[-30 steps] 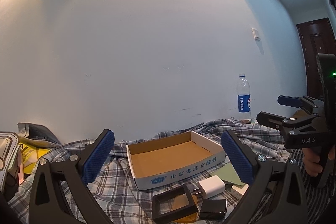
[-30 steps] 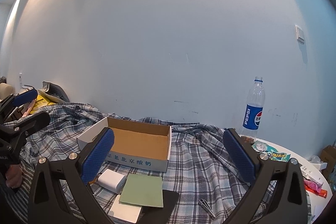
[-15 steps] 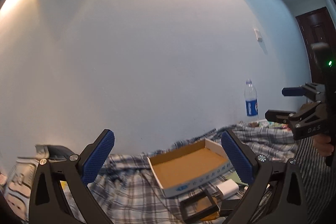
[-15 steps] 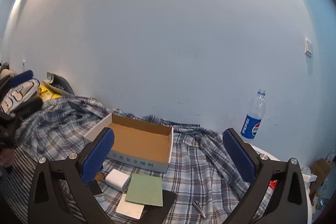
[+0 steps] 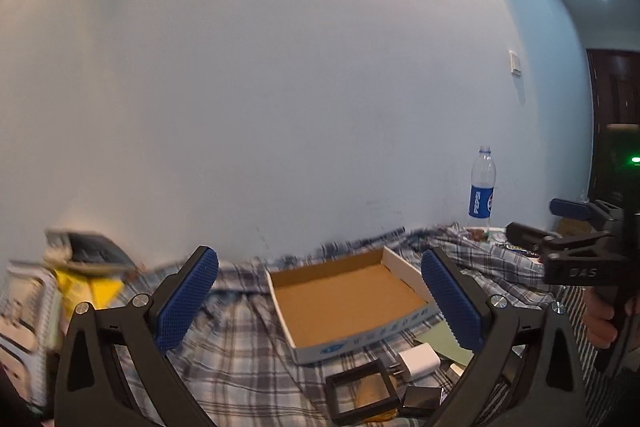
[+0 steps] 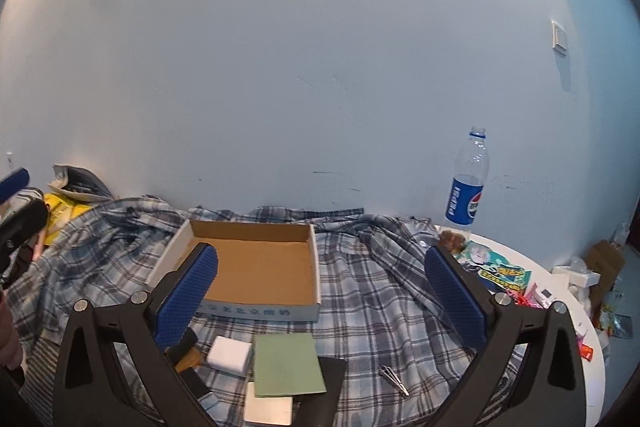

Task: Organize rigid objects
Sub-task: 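Lower the left gripper onto the box's side wall and close on it, then hold the box wall with the left gripper while the right gripper moves toward the black remote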

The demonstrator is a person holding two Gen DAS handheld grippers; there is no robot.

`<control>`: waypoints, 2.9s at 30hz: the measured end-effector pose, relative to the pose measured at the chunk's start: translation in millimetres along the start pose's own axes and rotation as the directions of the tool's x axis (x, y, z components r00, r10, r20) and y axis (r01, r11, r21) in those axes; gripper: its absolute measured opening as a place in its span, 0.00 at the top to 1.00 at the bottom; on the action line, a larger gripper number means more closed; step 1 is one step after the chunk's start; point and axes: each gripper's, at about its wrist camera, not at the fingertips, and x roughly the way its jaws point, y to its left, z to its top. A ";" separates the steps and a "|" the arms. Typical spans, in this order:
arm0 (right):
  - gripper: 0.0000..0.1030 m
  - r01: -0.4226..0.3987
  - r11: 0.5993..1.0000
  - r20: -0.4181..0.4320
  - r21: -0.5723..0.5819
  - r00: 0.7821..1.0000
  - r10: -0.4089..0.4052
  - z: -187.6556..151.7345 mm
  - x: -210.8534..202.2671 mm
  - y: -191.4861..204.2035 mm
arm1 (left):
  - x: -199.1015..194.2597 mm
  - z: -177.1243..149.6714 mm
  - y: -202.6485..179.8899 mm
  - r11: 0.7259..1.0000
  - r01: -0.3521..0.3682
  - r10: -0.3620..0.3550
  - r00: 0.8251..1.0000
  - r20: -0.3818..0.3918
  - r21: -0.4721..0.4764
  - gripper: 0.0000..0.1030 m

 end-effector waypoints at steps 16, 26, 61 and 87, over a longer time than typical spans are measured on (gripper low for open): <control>0.00 0.071 0.997 -0.088 -0.021 0.993 -0.073 -39.7 60.3 -11.1 | 133.8 -60.5 53.6 0.980 0.002 -0.077 0.929 -0.363 -0.200 0.31; 0.00 0.017 0.996 -0.096 -0.086 0.995 -0.025 -52.0 63.9 2.5 | 175.5 -110.6 86.2 0.903 -0.019 -0.218 0.841 -0.496 -0.430 0.69; 0.00 0.035 0.992 -0.041 -0.121 0.998 -0.040 -51.0 55.2 3.0 | 177.9 -115.0 54.8 0.916 0.084 -0.310 0.768 -0.560 -0.392 0.73; 0.00 0.013 0.989 -0.033 -0.147 0.999 -0.018 -51.9 44.2 11.8 | 179.1 -114.5 52.0 0.928 0.085 -0.289 0.778 -0.558 -0.362 0.72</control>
